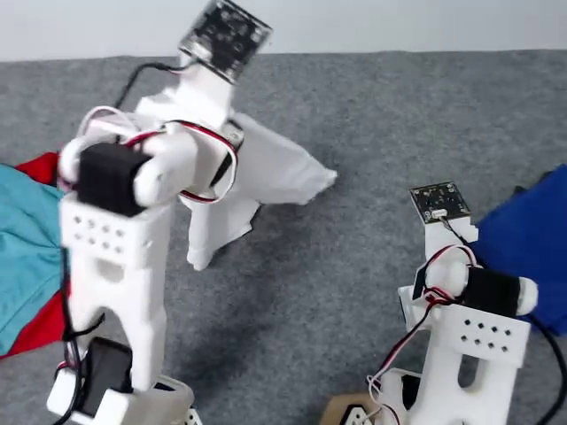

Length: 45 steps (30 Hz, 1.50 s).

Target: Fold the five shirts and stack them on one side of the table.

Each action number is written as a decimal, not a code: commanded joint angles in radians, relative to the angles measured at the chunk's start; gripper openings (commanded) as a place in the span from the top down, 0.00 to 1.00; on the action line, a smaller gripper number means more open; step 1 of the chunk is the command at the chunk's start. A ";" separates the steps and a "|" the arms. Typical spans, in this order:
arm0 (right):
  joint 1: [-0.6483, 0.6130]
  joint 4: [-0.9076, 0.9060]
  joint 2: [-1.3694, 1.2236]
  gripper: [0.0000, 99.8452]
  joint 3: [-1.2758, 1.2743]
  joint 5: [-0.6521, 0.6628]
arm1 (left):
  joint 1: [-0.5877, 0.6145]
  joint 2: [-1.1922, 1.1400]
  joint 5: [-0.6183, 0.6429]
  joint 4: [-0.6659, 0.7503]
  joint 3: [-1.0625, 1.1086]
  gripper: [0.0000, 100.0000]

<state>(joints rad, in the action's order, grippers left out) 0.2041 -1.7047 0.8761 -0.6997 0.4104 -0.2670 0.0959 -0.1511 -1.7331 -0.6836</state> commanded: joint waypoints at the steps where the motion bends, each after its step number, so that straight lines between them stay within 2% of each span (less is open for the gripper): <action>1: -0.025 0.013 0.018 0.99 0.008 0.012 | -0.008 0.041 0.046 0.003 -0.157 1.00; 9: -0.295 0.077 0.018 0.99 0.012 0.008 | -0.002 0.054 0.046 -0.005 -0.203 1.00; 14: -0.314 0.124 0.016 0.99 0.006 0.012 | -0.021 0.043 0.041 0.005 -0.257 1.00; 21: -0.392 0.127 0.008 0.99 0.005 0.014 | -0.091 0.051 -0.100 0.095 -0.272 1.00; 25: -0.446 0.162 0.008 0.99 -0.026 0.014 | -0.087 0.051 -0.110 0.161 -0.272 1.00; 31: -0.449 0.200 0.018 0.99 -0.138 0.014 | -0.037 0.046 -0.107 0.264 -0.272 1.00; 36: -0.452 0.202 0.018 0.99 -0.138 0.015 | 0.169 0.029 -0.071 0.272 -0.232 1.00; 40: -0.452 0.202 0.018 0.99 -0.138 0.015 | 0.463 -0.028 0.021 0.255 -0.162 1.00; 45: -0.452 0.202 0.010 0.99 -0.138 0.015 | 0.787 -0.144 0.031 0.175 -0.021 1.00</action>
<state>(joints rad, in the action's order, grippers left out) -0.2409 -1.5190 0.8761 -0.8454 0.4166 0.3345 -0.0130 -0.1312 -1.5182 -0.7541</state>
